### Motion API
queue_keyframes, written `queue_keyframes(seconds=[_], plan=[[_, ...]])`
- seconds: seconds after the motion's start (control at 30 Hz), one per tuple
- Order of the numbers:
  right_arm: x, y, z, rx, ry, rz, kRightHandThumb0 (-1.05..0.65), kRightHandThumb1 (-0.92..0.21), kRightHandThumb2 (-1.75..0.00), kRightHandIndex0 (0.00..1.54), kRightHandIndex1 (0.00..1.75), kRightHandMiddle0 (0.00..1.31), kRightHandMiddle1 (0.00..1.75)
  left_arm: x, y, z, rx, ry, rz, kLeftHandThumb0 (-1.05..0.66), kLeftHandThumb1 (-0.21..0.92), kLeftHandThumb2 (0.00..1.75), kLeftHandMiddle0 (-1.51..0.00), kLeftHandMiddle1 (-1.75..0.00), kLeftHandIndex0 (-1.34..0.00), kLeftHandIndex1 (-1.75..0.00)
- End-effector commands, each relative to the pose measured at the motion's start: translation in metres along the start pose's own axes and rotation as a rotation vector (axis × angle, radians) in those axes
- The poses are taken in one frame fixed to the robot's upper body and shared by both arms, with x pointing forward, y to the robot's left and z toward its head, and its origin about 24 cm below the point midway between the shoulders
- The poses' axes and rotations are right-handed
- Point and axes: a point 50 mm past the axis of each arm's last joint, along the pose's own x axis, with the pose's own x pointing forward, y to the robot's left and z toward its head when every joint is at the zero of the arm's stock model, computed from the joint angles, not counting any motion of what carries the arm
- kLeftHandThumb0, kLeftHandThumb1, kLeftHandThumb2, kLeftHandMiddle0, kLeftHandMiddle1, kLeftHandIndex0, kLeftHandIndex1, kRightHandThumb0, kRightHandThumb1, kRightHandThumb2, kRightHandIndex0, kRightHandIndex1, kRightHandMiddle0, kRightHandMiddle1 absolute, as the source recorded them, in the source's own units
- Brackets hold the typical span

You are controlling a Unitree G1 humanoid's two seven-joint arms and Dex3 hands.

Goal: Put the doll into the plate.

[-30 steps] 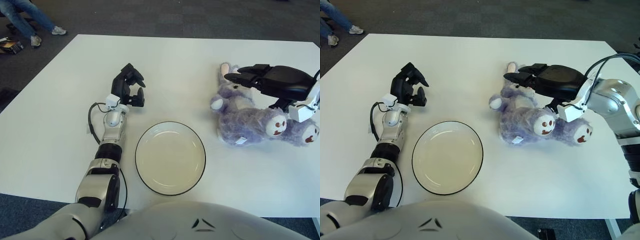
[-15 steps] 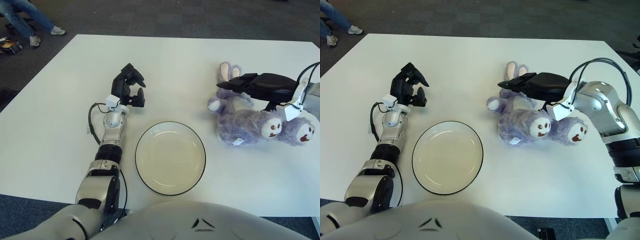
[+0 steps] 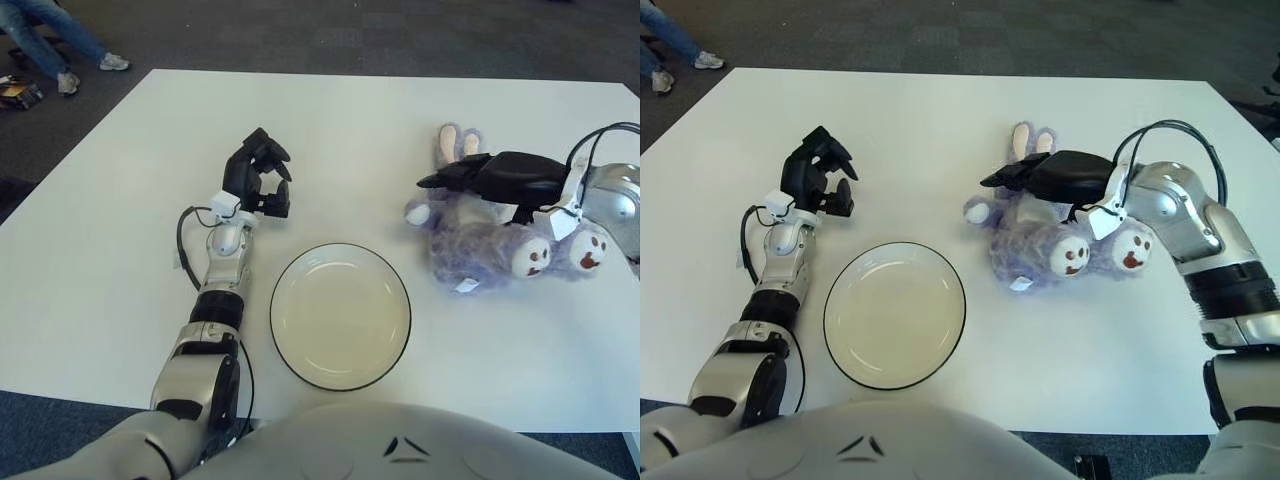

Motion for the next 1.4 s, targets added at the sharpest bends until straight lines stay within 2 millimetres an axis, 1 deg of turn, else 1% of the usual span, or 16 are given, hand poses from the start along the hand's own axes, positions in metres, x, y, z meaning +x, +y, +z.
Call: queue_keyframes(seconds=[0.0,0.23,0.27,0.3,0.4,0.5,0.57,0.6,0.63,0.67,0.7,0.73,0.83,0.97,1.17,1.37], plan=[[0.006,-0.001,0.003,-0.026,-0.033,0.051,-0.37,-0.27,-1.02,0.19,0.1,0.0,0.56,-0.038,-0.007,-0.029,-0.035,0.163,0.007,-0.02,-0.07,1.68,-0.92,-1.75,-0.79,-1.49],[0.015,0.0,0.005,-0.048,-0.055,0.129,-0.28,-0.28,-1.05,0.16,0.1,0.0,0.49,-0.039,-0.009,-0.027,-0.035,0.156,0.005,-0.02,-0.07,1.67,-0.91,-1.75,-0.79,-1.49],[0.016,0.001,0.005,-0.047,-0.052,0.136,-0.26,-0.28,-1.06,0.14,0.1,0.0,0.46,-0.039,-0.009,-0.027,-0.035,0.156,0.004,-0.01,-0.01,1.64,-0.83,-1.75,-0.75,-1.58],[0.018,0.003,0.005,-0.045,-0.047,0.142,-0.25,-0.28,-1.07,0.14,0.09,0.0,0.46,-0.039,-0.009,-0.027,-0.035,0.156,0.004,-0.01,0.01,1.63,-0.79,-1.75,-0.73,-1.61],[0.02,0.004,0.006,-0.04,-0.045,0.156,-0.22,-0.27,-1.09,0.11,0.08,0.0,0.42,-0.039,-0.01,-0.026,-0.037,0.153,0.005,-0.02,-0.03,1.65,-0.87,-1.75,-0.77,-1.53],[0.022,0.003,0.008,-0.029,-0.048,0.167,-0.18,-0.25,-1.12,0.09,0.08,0.0,0.4,-0.039,-0.011,-0.026,-0.036,0.151,0.009,-0.02,-0.05,1.66,-0.89,-1.75,-0.78,-1.49],[0.023,0.004,0.009,-0.017,-0.052,0.176,-0.15,-0.24,-1.14,0.1,0.08,0.0,0.41,-0.039,-0.011,-0.026,-0.035,0.15,0.01,-0.01,0.03,1.61,-0.76,-1.75,-0.71,-1.64],[0.024,0.004,0.009,-0.011,-0.055,0.181,-0.14,-0.23,-1.15,0.11,0.09,0.0,0.42,-0.039,-0.011,-0.026,-0.034,0.15,0.01,-0.01,0.04,1.6,-0.74,-1.75,-0.7,-1.66],[0.027,0.007,0.009,0.006,-0.053,0.181,-0.12,-0.23,-1.17,0.12,0.15,0.0,0.49,-0.039,-0.012,-0.025,-0.033,0.147,0.01,-0.01,0.06,1.59,-0.71,-1.75,-0.68,-1.69],[0.028,0.009,0.01,0.019,-0.05,0.181,-0.09,-0.21,-1.19,0.07,0.29,0.0,0.57,-0.039,-0.012,-0.025,-0.033,0.144,0.01,-0.01,0.07,1.59,-0.7,-1.75,-0.67,-1.71],[0.03,0.011,0.009,0.03,-0.049,0.179,-0.07,-0.2,-1.2,0.06,0.34,0.0,0.6,-0.039,-0.012,-0.024,-0.032,0.141,0.01,-0.01,0.08,1.58,-0.69,-1.75,-0.67,-1.72],[0.031,0.012,0.009,0.038,-0.048,0.177,-0.05,-0.19,-1.21,0.04,0.48,0.0,0.73,-0.039,-0.012,-0.024,-0.031,0.139,0.009,-0.01,0.08,1.58,-0.68,-1.75,-0.66,-1.73],[0.033,0.014,0.009,0.03,-0.056,0.173,0.0,-0.17,-1.25,0.01,0.75,0.0,0.99,-0.039,-0.012,-0.023,-0.03,0.132,0.008,-0.01,0.09,1.58,-0.67,-1.75,-0.66,-1.74],[0.035,0.017,0.008,0.001,-0.05,0.176,0.06,-0.18,-1.34,0.0,0.97,0.0,1.26,-0.04,-0.012,-0.022,-0.034,0.128,0.008,-0.01,0.09,1.58,-0.66,-1.75,-0.66,-1.75],[0.035,0.016,0.006,0.012,-0.035,0.228,0.11,-0.21,-1.41,0.0,1.15,0.04,1.42,-0.04,-0.013,-0.021,-0.037,0.12,0.016,-0.01,0.09,1.58,-0.66,-1.75,-0.66,-1.75],[0.035,0.014,0.006,0.06,-0.011,0.34,0.13,-0.25,-1.44,0.0,1.21,0.07,1.48,-0.04,-0.013,-0.02,-0.043,0.117,0.016,-0.01,0.09,1.58,-0.67,-1.75,-0.66,-1.75]])
